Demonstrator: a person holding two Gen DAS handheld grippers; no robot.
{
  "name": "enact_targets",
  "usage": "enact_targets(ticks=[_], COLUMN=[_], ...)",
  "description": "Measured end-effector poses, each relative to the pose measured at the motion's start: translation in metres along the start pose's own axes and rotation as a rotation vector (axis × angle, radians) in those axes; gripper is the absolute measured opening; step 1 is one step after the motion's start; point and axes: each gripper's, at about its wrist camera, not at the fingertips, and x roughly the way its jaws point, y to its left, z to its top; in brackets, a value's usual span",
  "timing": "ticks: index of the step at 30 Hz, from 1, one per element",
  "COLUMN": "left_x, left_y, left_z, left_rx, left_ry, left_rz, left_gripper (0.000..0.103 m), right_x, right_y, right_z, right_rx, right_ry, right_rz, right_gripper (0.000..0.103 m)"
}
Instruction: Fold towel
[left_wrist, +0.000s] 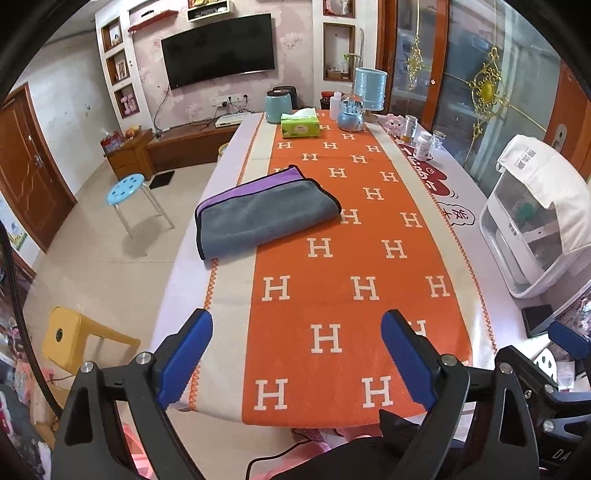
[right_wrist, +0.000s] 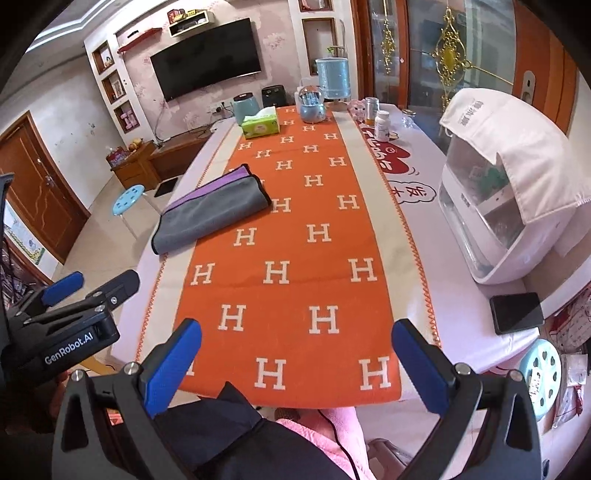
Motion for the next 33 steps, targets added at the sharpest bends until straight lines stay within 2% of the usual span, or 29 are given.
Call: enact_targets(ticks=[4, 12, 18, 33], left_x=[-0.007, -0.009, -0.008, -0.002], left_y=[-0.008, -0.015, -0.015, 0.004], left_z=[-0.001, 0.004, 0.007, 0.006], left_rx=[0.036, 0.052, 0.074, 0.031], left_ry=[-0.043, -0.059, -0.061, -0.044], left_rz=[0.029, 0.01, -0.026, -0.015], left_gripper=[0.092, 0.093, 0.102, 0.102], right_x=[-0.004, -0.004, 0.002, 0.012], right_y=[-0.003, -0.004, -0.003, 0.007], right_z=[-0.001, 0.0, 0.003, 0.003], right_rx=[0.004, 0.009, 0.013, 0.006], right_ry=[-0.018, -0.024, -0.015, 0.014], right_rz=[-0.017, -0.026, -0.034, -0.036], right_gripper=[0.103, 0.103, 0.103, 0.103])
